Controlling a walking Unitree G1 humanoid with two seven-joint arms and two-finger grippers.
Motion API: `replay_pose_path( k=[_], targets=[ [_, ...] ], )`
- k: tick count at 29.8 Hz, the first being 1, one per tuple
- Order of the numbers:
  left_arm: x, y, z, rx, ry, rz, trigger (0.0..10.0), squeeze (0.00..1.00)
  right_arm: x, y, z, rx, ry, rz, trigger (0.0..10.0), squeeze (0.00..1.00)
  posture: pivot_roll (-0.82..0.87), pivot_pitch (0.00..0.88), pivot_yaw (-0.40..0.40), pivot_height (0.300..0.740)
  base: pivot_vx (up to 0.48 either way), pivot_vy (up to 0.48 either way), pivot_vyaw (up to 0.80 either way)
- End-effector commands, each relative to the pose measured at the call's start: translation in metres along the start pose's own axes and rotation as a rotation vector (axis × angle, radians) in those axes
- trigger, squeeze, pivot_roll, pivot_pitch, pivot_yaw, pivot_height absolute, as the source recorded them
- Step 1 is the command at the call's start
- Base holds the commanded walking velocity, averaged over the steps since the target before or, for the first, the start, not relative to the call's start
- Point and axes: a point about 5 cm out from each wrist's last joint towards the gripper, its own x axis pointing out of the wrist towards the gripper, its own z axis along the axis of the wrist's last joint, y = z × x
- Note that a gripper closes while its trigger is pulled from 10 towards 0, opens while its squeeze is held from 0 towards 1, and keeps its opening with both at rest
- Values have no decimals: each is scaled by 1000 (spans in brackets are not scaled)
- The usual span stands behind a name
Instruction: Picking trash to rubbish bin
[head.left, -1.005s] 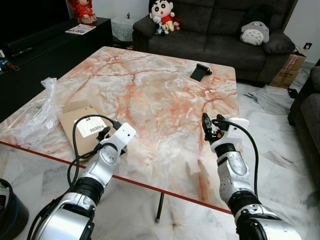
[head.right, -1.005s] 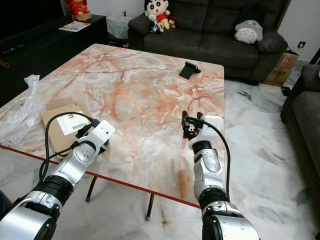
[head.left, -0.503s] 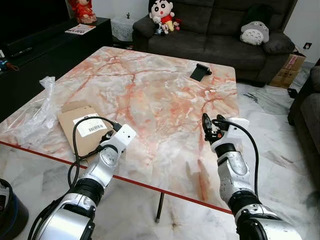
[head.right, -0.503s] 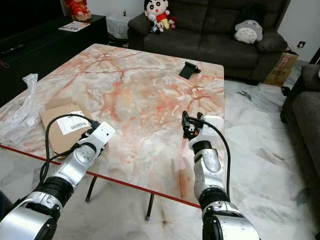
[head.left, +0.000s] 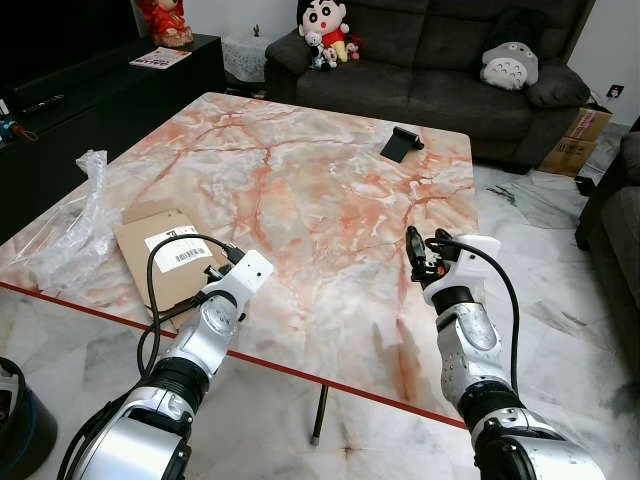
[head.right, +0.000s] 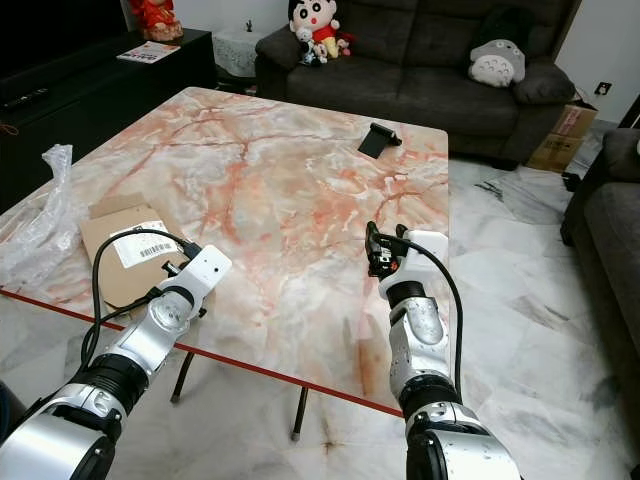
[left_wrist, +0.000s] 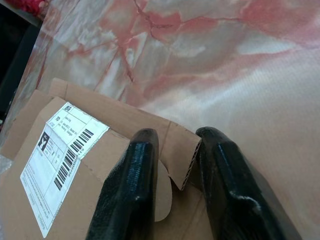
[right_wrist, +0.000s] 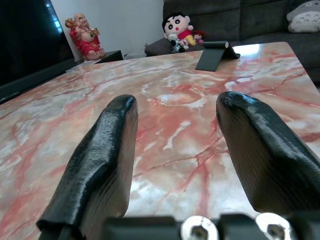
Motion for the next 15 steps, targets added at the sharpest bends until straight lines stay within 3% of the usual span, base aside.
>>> replay_pose_path(
  k=[1,15],
  targets=[
    [2,1,6,-4,-19,5,0,0,-1,-4,0,-11,12,-9,10000,0,210,0,-84,740,0,0,0],
    [1,-5,11,-1,-47,2,0,0,-1,-5,0,-10,14,-11,10000,0,210,0,-84,740,0,0,0]
  ],
)
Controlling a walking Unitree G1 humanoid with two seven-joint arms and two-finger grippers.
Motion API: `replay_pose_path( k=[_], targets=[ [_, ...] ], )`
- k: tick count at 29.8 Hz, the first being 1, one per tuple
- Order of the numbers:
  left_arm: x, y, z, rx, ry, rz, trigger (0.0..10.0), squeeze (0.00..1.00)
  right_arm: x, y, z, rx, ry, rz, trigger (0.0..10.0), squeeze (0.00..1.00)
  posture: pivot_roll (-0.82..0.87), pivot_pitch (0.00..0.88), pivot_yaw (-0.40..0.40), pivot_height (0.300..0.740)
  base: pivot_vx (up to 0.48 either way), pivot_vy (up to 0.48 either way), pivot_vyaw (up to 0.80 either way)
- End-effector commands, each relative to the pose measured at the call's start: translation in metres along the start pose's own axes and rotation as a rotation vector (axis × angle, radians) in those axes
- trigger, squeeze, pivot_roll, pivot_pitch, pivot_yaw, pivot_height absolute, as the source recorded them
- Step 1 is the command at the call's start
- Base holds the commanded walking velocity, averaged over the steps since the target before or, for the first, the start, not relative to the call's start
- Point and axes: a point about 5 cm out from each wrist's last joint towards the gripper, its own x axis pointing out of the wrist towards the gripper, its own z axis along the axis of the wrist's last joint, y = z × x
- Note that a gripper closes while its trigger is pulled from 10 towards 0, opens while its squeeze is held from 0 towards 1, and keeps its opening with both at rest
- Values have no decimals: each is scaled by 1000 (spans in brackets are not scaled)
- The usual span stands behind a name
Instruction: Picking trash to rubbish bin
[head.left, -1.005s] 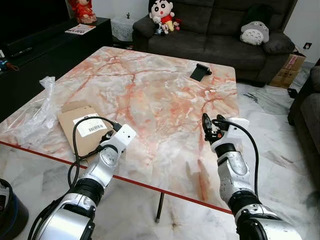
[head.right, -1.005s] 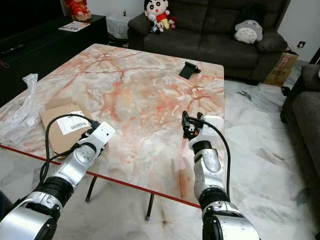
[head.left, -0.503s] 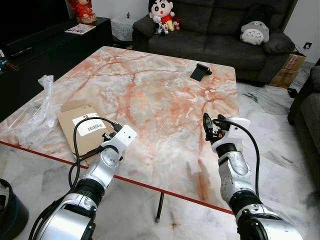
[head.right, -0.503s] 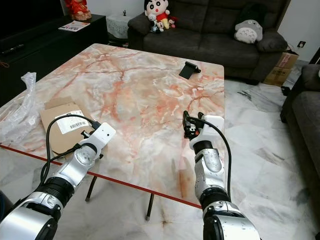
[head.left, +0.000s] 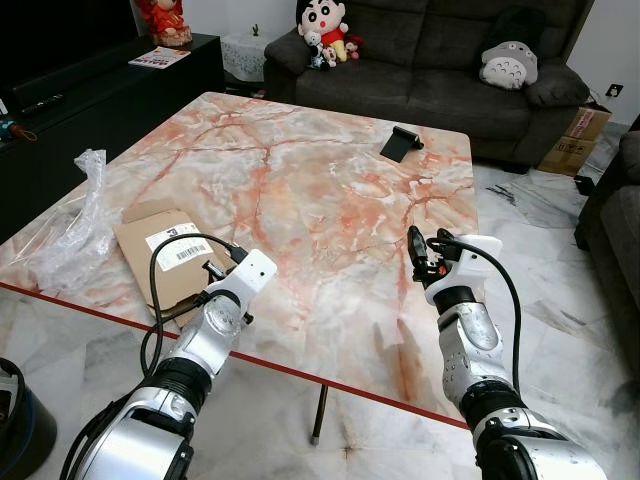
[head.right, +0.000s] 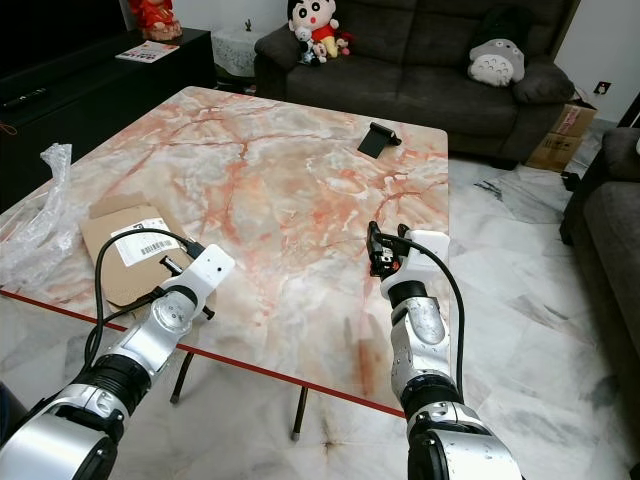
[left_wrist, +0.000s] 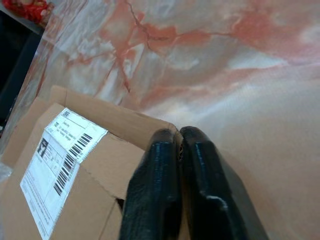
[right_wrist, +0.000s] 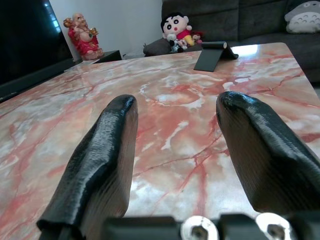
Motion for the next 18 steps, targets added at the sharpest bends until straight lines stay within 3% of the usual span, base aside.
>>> replay_pose_path(
  k=[1,5,6,7,18],
  targets=[
    [1,-1,7,2,-24,1,0,0,-1,-3,-1,-7,15,-8,10000,0,209,0,-82,740,0,0,0],
    [1,-1,15,1,-85,16,0,0,-1,-3,-1,-7,16,-8,10000,0,209,0,-82,740,0,0,0],
    [0,0,19,-4,-115,33,1725,0,-1,-3,-1,-7,15,-8,10000,0,209,0,-82,740,0,0,0],
    [0,1,23,-6,-142,49,10000,0,-1,-3,-1,-7,15,-9,10000,0,209,0,-82,740,0,0,0],
    [-13,17,68,-113,-470,204,10000,0,6,-1,12,-4,-48,-14,10000,0,209,0,-82,740,0,0,0]
  ],
)
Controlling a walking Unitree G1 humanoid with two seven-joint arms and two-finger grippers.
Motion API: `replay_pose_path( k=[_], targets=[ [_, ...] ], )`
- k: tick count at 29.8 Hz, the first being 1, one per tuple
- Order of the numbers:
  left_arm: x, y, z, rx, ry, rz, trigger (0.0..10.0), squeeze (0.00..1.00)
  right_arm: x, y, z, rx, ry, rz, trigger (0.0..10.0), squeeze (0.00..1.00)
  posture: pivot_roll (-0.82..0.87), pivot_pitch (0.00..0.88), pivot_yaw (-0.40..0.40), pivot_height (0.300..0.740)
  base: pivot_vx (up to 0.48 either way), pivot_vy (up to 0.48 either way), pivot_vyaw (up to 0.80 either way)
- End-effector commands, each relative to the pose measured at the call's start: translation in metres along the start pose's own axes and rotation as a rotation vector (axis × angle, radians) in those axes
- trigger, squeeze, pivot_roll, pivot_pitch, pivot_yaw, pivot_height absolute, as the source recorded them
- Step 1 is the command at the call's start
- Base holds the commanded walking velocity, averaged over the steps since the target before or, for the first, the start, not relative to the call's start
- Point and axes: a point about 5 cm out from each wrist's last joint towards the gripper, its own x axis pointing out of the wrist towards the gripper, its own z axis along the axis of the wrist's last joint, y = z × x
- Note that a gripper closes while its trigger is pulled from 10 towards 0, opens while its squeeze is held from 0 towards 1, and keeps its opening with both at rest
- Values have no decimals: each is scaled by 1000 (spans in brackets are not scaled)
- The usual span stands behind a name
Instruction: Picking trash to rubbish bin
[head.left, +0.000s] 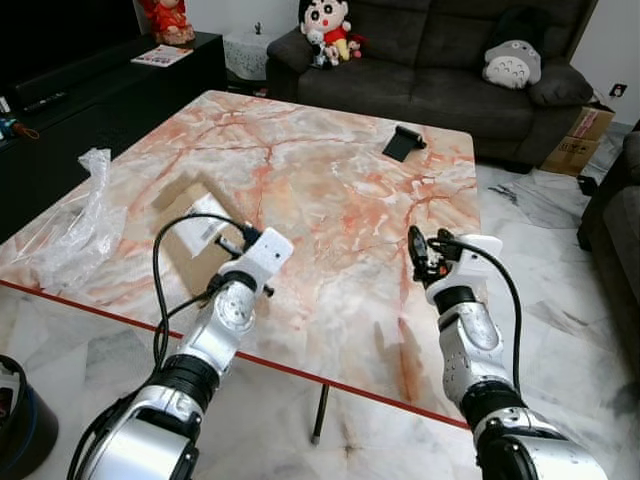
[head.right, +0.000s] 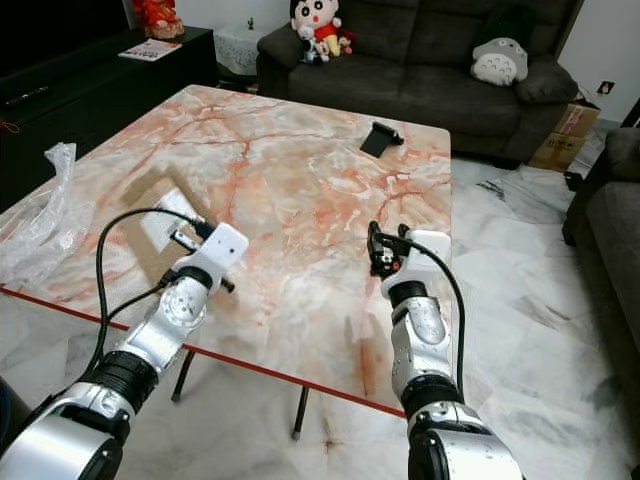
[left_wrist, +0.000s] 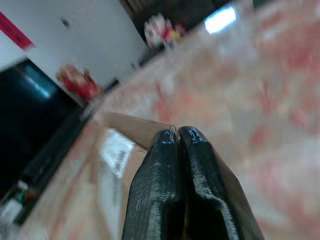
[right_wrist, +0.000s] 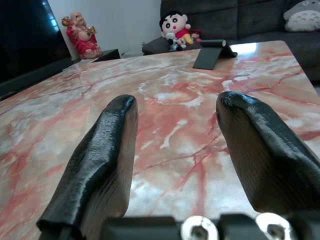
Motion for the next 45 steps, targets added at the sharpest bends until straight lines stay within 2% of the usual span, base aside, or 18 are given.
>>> replay_pose_path(
  k=[1,4,8,9,12,18,45],
  targets=[
    [2,3,12,-37,-69,33,10000,0,6,1,11,-5,-47,-2,10000,0,209,0,-82,740,0,0,0],
    [0,5,19,-64,-128,63,10000,0,10,5,20,3,-97,1,10000,0,209,0,-82,740,0,0,0],
    [-1,7,22,-84,-153,88,10000,0,12,7,24,6,-123,3,10000,0,209,0,-81,740,0,0,0],
    [-3,12,27,-156,-192,135,10000,0,15,11,31,4,-160,9,10000,0,209,0,-81,740,0,0,0],
    [-5,15,29,-220,-218,169,10000,0,17,15,37,-14,-188,23,10000,0,209,0,-81,740,0,0,0],
    [-8,23,36,-270,-283,222,10000,0,19,19,43,-29,-214,40,10000,0,208,0,-88,740,0,0,0],
    [-10,21,39,-290,-327,213,10000,0,19,15,46,-59,-217,43,10000,0,203,0,-91,740,-9,0,0]
  ],
)
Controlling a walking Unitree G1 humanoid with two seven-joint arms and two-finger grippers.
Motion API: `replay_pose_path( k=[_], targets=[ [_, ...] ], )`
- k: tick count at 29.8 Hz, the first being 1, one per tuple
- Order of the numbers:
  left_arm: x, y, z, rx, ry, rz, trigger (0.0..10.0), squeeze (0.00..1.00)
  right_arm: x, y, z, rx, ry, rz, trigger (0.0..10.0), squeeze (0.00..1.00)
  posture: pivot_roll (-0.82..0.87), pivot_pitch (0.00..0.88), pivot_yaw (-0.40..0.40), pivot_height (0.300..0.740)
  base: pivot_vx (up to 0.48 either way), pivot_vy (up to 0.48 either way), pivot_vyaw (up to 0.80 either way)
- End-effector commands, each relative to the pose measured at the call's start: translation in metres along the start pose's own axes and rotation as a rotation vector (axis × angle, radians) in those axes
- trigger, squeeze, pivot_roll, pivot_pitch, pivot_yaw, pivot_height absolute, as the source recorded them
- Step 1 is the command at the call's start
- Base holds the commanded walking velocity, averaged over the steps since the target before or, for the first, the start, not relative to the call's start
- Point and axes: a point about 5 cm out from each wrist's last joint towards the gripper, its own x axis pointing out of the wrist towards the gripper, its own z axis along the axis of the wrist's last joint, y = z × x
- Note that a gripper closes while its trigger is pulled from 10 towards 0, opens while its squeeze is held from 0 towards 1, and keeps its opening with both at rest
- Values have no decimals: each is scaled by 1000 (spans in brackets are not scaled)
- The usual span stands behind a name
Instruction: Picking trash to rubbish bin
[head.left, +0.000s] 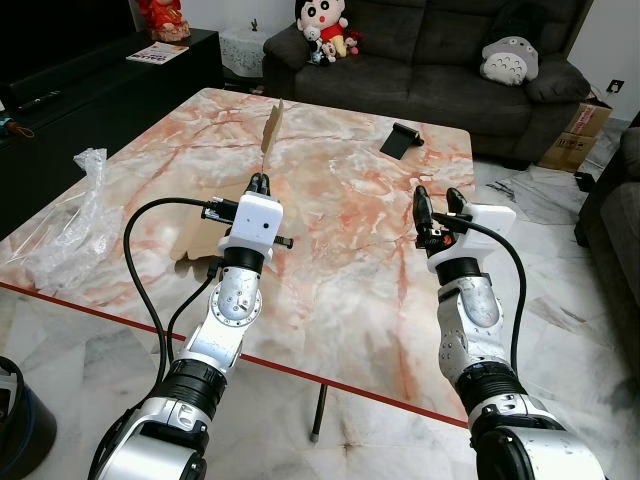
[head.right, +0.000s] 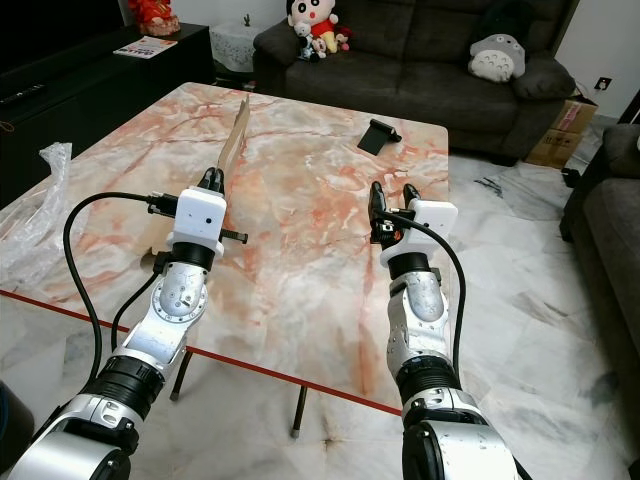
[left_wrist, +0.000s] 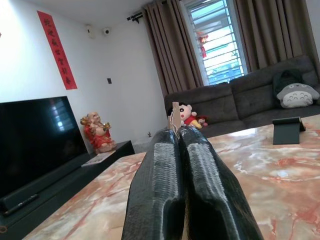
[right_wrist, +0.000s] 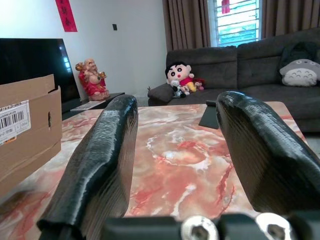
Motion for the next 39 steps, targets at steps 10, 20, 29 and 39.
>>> replay_pose_path(
  k=[10,20,29,39],
  targets=[
    [0,-2,3,-4,-22,-9,10000,0,1,-3,4,-16,-14,-3,10000,0,203,0,-91,740,-261,0,0],
    [-2,-1,2,-2,-15,-8,10000,0,0,-5,3,-18,-8,-7,10000,0,200,0,-93,740,-296,0,0],
    [-2,-1,2,-1,-12,-6,10000,0,0,-6,3,-19,-1,-8,10000,0,201,0,-96,740,-287,0,0],
    [-2,1,0,-1,-3,-2,10000,0,-3,-8,-1,-25,23,-12,10000,0,199,0,-97,740,-285,0,0]
  ],
)
